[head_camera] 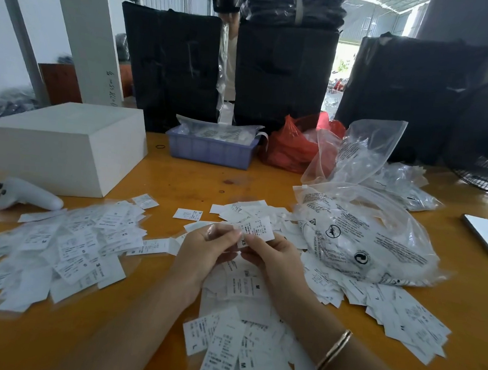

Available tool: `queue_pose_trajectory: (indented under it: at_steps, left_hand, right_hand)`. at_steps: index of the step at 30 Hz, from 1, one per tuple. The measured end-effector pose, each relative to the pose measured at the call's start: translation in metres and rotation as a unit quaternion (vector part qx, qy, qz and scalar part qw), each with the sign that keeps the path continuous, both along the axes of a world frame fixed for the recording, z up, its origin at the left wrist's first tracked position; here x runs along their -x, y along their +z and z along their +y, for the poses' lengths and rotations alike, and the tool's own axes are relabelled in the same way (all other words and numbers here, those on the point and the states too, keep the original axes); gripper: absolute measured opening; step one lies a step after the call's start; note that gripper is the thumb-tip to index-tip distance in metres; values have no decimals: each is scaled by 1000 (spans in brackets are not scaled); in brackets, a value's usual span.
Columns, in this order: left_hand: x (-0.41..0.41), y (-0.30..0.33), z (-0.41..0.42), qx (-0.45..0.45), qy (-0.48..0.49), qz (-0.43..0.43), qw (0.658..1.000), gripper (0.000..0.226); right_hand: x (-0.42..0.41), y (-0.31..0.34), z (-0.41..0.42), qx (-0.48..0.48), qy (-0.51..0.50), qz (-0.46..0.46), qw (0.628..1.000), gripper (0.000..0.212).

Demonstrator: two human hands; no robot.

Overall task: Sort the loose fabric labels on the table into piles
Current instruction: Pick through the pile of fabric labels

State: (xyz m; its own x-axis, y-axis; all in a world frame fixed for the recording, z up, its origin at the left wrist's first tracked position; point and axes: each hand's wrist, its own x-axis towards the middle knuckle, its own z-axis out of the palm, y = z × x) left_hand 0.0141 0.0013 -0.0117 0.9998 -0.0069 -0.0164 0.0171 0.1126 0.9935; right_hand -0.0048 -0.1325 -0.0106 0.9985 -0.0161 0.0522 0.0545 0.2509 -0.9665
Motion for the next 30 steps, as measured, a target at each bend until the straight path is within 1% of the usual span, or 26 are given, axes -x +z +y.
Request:
queue_pose_trajectory:
  at_steps: [4, 5, 7, 8, 11, 13, 17, 20, 24, 27, 30]
  left_hand:
    - [1, -1, 0, -37, 10, -6, 999, 9]
    - [1, -1, 0, -35, 10, -7, 999, 12]
    - [2, 0, 1, -17, 14, -6, 1000, 14]
    - [2, 1, 1, -10, 16, -6, 1000, 14]
    - [2, 1, 2, -4, 21, -13, 1000, 14]
    - [2, 2, 2, -2, 25, -13, 1000, 17]
    - [1, 2, 1, 0, 35, -1, 999, 26]
    - [-1, 0, 1, -21, 39, 2, 999, 20]
    - [0, 1, 2, -52, 50, -21, 997, 17]
    - [2, 3, 3, -65, 37, -46, 996, 7]
    - [3, 4, 3, -73, 21, -55, 996, 3]
  right_hand:
    - [-3, -2, -4, -1, -13, 1, 1000, 8]
    - [-4, -2, -6, 13, -22, 1, 1000, 9]
    - [-5, -2, -7, 25, -33, 1, 999, 4]
    - [-5, -2, -6, 13, -36, 1, 999, 2]
    - [-3, 1, -8, -49, -56, -5, 997, 6]
    - [-2, 2, -9, -55, -61, -21, 996, 6]
    - [1, 3, -5, 7, -56, -35, 998, 7]
    - [1, 2, -3, 60, -58, -31, 996, 6]
    - [1, 1, -3, 130, -61, -34, 989, 6]
    - [3, 2, -2, 138, -29, -42, 989, 3]
    - [6, 3, -2, 155, 1, -37, 987, 13]
